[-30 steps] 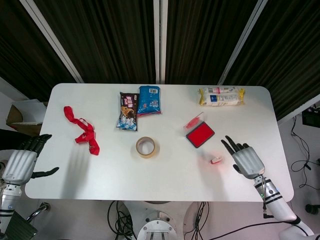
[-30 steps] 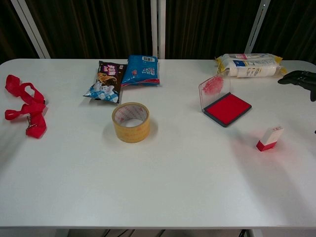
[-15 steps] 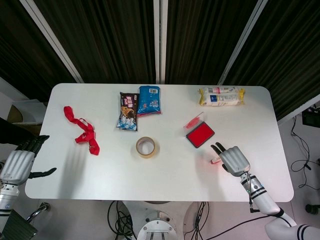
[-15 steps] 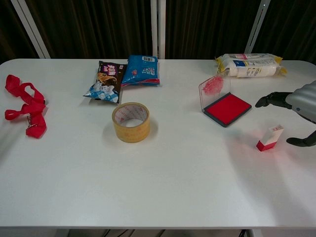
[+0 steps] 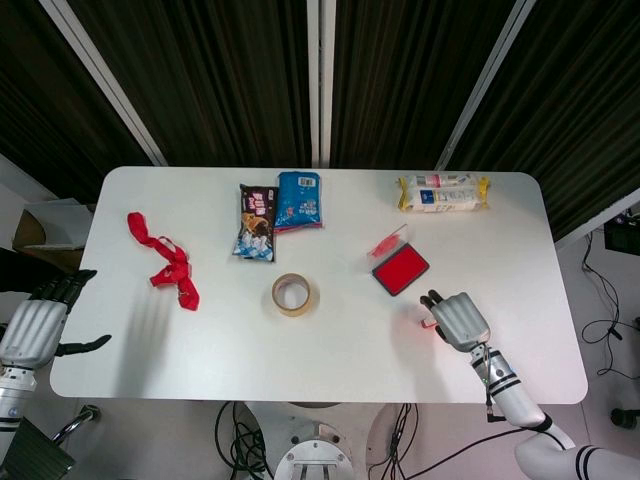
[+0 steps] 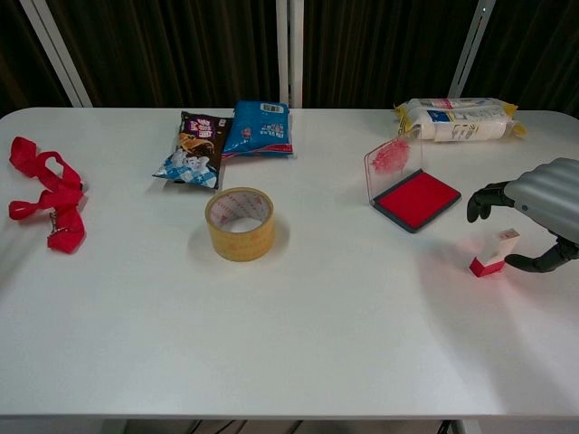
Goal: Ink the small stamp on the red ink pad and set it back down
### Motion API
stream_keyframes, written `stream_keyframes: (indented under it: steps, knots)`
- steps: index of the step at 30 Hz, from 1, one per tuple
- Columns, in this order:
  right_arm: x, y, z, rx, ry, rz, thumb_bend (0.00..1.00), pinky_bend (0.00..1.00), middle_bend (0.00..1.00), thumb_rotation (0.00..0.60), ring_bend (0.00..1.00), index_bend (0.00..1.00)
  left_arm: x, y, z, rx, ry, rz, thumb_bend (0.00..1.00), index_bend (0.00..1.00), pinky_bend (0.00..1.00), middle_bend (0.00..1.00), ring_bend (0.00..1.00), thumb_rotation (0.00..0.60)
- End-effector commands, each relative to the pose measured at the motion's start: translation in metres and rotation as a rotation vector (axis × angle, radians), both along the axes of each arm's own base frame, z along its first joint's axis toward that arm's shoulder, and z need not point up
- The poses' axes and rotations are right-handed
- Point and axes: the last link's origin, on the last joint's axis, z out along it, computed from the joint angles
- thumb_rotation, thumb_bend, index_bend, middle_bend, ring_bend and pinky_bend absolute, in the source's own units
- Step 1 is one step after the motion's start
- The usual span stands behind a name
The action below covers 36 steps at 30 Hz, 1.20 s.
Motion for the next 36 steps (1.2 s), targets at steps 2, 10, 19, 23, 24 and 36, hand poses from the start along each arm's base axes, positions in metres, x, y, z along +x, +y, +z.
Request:
stream_keyframes:
  steps: [2, 10, 19, 23, 24, 36]
  knots:
    - [-0.003, 0.002, -0.004, -0.002, 0.001, -0.011, 0.20, 0.98, 0.38, 0.600, 0.82, 0.39, 0.000, 0.000, 0.000, -0.002, 0.000, -0.003, 0.05, 0.11, 0.25, 0.13, 0.14, 0.435]
    - [-0.006, 0.004, -0.009, -0.007, -0.010, -0.018, 0.23, 0.98, 0.39, 0.600, 0.83, 0.41, 0.001, -0.001, -0.001, -0.005, -0.003, -0.006, 0.05, 0.11, 0.25, 0.13, 0.14, 0.441]
    - [-0.005, 0.002, -0.011, -0.021, -0.033, -0.009, 0.23, 0.98, 0.42, 0.600, 0.84, 0.45, 0.002, -0.001, -0.001, -0.010, -0.013, -0.010, 0.06, 0.11, 0.25, 0.13, 0.14, 0.440]
    - [-0.005, 0.002, -0.012, -0.025, -0.041, -0.006, 0.24, 0.98, 0.44, 0.600, 0.84, 0.46, 0.003, -0.001, 0.000, -0.009, -0.014, -0.011, 0.05, 0.11, 0.25, 0.13, 0.14, 0.441]
    - [-0.005, 0.001, -0.012, -0.026, -0.043, -0.006, 0.24, 0.98, 0.44, 0.600, 0.84, 0.47, 0.002, -0.001, 0.000, -0.010, -0.015, -0.011, 0.05, 0.11, 0.25, 0.13, 0.14, 0.441]
    - [-0.005, 0.000, -0.016, -0.026, -0.035, -0.005, 0.27, 0.98, 0.47, 0.600, 0.85, 0.51, 0.002, -0.001, 0.000, -0.011, -0.017, -0.009, 0.05, 0.11, 0.25, 0.13, 0.14, 0.442]
